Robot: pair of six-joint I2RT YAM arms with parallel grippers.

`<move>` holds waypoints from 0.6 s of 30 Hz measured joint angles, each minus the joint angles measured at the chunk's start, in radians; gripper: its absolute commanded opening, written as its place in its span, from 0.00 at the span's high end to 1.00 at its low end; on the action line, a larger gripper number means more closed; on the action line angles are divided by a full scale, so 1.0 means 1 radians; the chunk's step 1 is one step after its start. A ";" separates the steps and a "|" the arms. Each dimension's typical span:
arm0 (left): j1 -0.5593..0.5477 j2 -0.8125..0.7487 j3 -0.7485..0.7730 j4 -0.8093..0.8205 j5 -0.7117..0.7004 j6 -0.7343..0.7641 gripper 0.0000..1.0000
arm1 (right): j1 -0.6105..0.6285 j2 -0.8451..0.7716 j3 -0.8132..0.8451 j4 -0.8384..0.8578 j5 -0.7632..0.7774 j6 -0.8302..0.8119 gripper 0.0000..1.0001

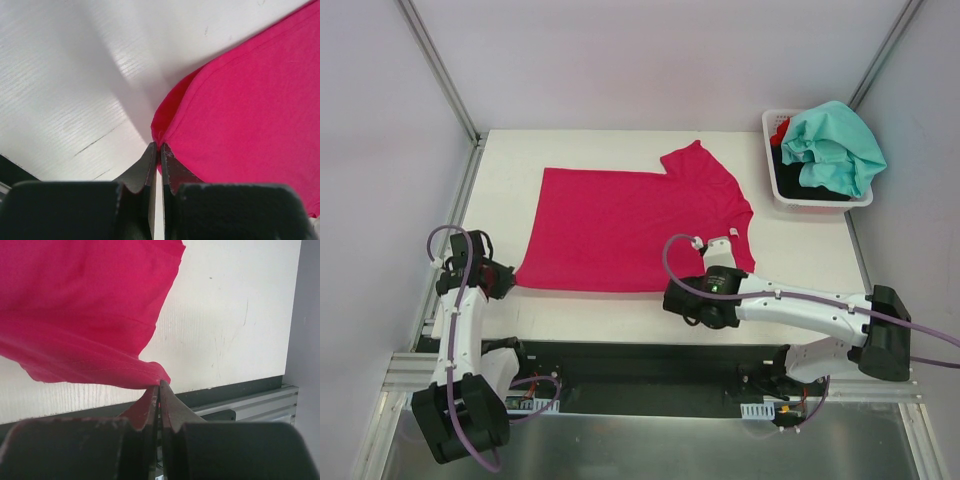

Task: Fold and stack the t-shirts

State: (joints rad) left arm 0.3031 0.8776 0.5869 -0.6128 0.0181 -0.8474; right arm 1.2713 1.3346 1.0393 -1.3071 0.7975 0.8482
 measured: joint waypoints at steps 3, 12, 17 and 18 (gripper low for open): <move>0.000 0.003 0.012 0.000 0.005 0.000 1.00 | -0.027 0.004 0.031 0.000 0.021 -0.027 0.96; 0.000 0.042 0.027 0.001 0.013 -0.001 1.00 | -0.131 0.011 0.080 0.001 0.068 -0.127 0.96; 0.000 0.090 0.071 0.003 0.031 -0.001 1.00 | -0.196 0.018 0.101 0.000 0.079 -0.194 0.96; 0.000 0.103 0.083 0.006 0.032 -0.001 1.00 | -0.208 0.021 0.108 0.000 0.080 -0.207 0.96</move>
State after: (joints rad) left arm 0.3027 0.9810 0.6701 -0.6064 0.0498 -0.8486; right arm 1.0634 1.3552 1.1469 -1.3071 0.8776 0.6411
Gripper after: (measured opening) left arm 0.012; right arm 0.038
